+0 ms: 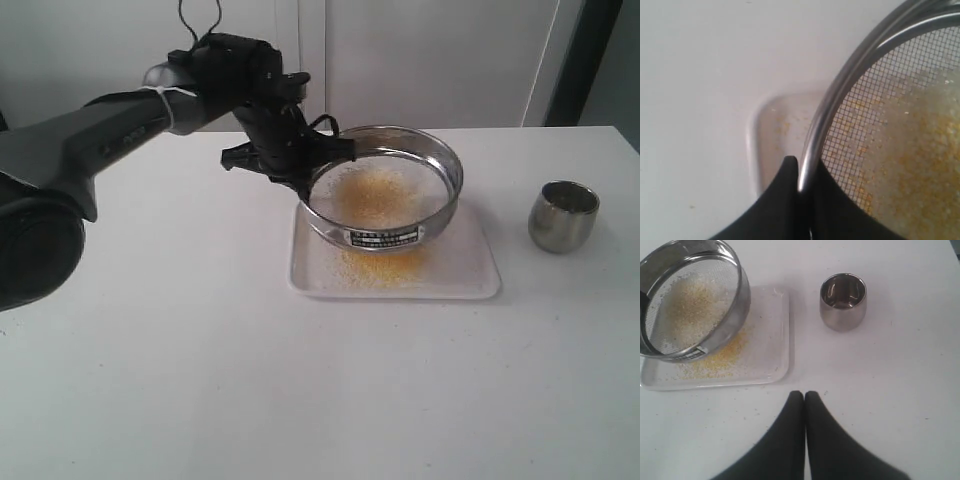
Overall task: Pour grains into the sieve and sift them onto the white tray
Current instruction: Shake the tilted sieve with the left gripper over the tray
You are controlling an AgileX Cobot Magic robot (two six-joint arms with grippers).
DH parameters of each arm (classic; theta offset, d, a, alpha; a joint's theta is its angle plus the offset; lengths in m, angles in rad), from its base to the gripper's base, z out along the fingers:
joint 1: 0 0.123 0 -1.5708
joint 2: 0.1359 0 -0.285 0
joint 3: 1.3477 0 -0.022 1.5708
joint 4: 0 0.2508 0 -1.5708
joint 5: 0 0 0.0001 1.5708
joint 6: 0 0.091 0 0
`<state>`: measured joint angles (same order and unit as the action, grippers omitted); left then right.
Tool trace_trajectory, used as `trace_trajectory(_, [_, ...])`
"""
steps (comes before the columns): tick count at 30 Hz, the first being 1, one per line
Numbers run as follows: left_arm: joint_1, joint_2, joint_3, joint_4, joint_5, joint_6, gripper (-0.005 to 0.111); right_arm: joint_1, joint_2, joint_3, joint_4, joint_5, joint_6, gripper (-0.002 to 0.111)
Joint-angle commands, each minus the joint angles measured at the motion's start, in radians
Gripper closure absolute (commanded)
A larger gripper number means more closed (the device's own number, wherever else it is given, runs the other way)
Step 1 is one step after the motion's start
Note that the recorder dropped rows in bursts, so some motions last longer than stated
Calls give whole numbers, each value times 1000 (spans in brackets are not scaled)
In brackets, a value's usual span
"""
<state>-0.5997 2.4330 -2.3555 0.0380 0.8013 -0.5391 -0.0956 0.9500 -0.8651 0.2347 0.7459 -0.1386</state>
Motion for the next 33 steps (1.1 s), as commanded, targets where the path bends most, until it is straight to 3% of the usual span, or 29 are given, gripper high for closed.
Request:
trace_trajectory(1, [-25,-15,-26,180,136,-58,107,-4,-5,0,1,-11,4,108])
trace_trajectory(3, [28,-25,-32,136,159,-119,107,-4,-5,0,1,-11,4,108])
trace_trajectory(6, [32,-8,-30,-173,23,49,107,-4,-5,0,1,-11,4,108])
trace_trajectory(9, [-31,18,-30,-121,6,39,107,-4,-5,0,1,-11,4,108])
trace_trajectory(12, [26,-1,-44,20,123,-29,107,-4,-5,0,1,-11,4,108])
trace_trajectory(14, [72,-12,-42,-70,108,-63,107,-4,-5,0,1,-11,4,108])
trace_trajectory(15, [62,-7,-41,-217,50,63,107,-4,-5,0,1,-11,4,108])
trace_trajectory(16, [36,0,-41,-228,32,92,107,-4,-5,0,1,-11,4,108])
trace_trajectory(18, [-8,4,-41,-139,35,94,107,-4,-5,0,1,-11,4,108])
trace_trajectory(20, [11,-20,-62,63,120,10,107,-4,-5,0,1,-11,4,108])
trace_trajectory(21, [43,-36,-64,54,126,-67,107,-4,-5,0,1,-11,4,108])
trace_trajectory(23, [19,-17,-64,-142,71,116,107,-4,-5,0,1,-9,4,108])
trace_trajectory(24, [-21,-8,-64,-101,67,139,107,-4,-5,0,1,-9,4,108])
trace_trajectory(25, [-48,-3,-66,38,76,109,107,-4,-5,0,1,-11,4,108])
trace_trajectory(27, [-27,-19,-82,226,118,-9,107,-4,-5,0,1,-11,4,108])
trace_trajectory(29, [8,-19,-86,-5,73,19,107,-4,-5,0,1,-11,4,108])
trace_trajectory(30, [-14,12,-86,-113,42,113,107,-4,-5,0,1,-11,4,108])
trace_trajectory(31, [-41,26,-86,-88,49,141,107,-4,-5,0,1,-11,4,108])
trace_trajectory(33, [-57,20,-104,156,116,69,107,-4,-5,0,1,-11,4,108])
